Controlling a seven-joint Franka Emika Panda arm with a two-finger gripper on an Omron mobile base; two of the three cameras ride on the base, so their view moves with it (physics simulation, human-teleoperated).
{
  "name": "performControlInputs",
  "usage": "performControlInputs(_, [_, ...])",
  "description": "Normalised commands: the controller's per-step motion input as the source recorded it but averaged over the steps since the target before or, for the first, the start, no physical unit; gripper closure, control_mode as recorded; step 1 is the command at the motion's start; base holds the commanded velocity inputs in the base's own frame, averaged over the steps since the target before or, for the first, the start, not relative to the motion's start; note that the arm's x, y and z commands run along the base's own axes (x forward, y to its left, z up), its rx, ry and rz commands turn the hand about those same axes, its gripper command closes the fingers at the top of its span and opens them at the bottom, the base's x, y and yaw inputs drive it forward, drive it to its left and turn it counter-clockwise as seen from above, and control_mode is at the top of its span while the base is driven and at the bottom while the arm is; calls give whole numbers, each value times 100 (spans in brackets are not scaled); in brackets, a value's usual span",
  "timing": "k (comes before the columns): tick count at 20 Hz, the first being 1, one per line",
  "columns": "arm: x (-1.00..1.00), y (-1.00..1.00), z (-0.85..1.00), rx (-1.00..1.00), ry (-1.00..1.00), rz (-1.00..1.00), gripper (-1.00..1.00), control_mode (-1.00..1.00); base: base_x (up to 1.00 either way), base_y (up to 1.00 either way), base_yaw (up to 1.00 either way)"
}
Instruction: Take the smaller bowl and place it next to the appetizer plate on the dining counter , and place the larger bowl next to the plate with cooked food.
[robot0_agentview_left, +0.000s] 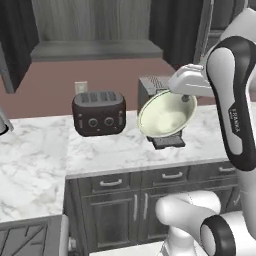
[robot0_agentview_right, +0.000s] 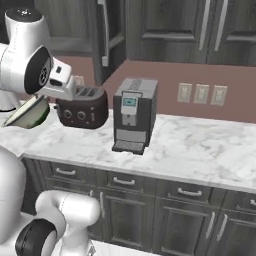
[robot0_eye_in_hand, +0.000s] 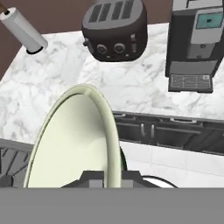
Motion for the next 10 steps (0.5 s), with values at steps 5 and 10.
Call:
performControlInputs(5, [0,0,0,0,0,0,100,100,-45,-96,0])
performControlInputs(10, [0,0,0,0,0,0,100,100,-76,-35,3])
